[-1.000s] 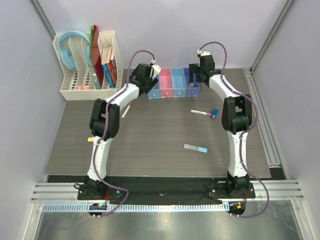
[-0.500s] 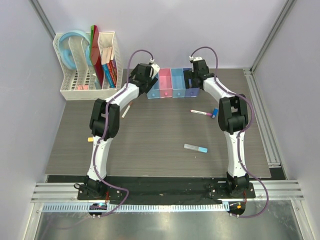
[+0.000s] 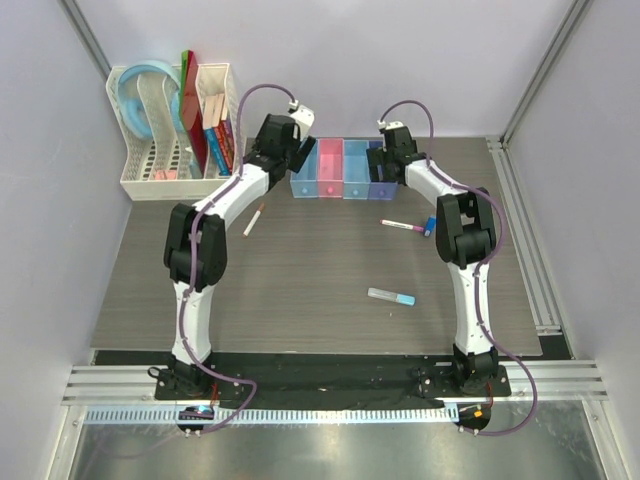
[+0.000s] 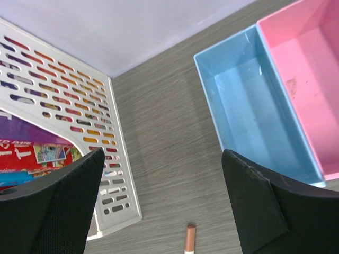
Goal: Sort the stationery into containers
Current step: Move the storage box to the center of the board.
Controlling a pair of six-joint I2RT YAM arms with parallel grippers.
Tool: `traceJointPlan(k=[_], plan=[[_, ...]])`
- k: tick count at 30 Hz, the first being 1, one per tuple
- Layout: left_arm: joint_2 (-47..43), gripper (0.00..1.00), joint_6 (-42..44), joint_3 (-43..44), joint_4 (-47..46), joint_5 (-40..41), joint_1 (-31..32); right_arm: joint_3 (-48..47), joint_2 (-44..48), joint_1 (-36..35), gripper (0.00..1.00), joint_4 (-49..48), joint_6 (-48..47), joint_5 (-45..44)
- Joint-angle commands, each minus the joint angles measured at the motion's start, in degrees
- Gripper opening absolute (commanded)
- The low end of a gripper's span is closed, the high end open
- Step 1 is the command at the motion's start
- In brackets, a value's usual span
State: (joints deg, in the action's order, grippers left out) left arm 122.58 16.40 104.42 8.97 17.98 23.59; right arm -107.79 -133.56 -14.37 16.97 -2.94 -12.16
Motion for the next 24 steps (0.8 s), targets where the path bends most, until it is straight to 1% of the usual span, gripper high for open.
traceJointPlan(k=[1,6,11,18,24], plan=[[-1.5,0.91,-1.6,-0.3,-2.8,-2.1,0.6,0.7,1.6,-1.1,0.98,0.0,-1.0,-0.8],[4.0,0.93,0.0,1.9,-0.4,-1.4,0.9,1.1,1.7,-1.3,0.98,-0.2,-0.9,-1.0],[6.3,0.93,0.6,2.4,1.3,-1.8,0.9,1.5,2.2,-1.4,0.98,-0.1,-1.1,-1.1],[4.9,0.93,0.7,-1.7,2.0,-2.9,1.4,4.0,4.3,-2.0,0.98,-0.2,-0.7,-1.1],[1.1,0.93,-0.1,-6.7,2.8,-4.3,2.2,8.9,7.1,-3.0,0.98,-0.4,-0.2,-1.3]])
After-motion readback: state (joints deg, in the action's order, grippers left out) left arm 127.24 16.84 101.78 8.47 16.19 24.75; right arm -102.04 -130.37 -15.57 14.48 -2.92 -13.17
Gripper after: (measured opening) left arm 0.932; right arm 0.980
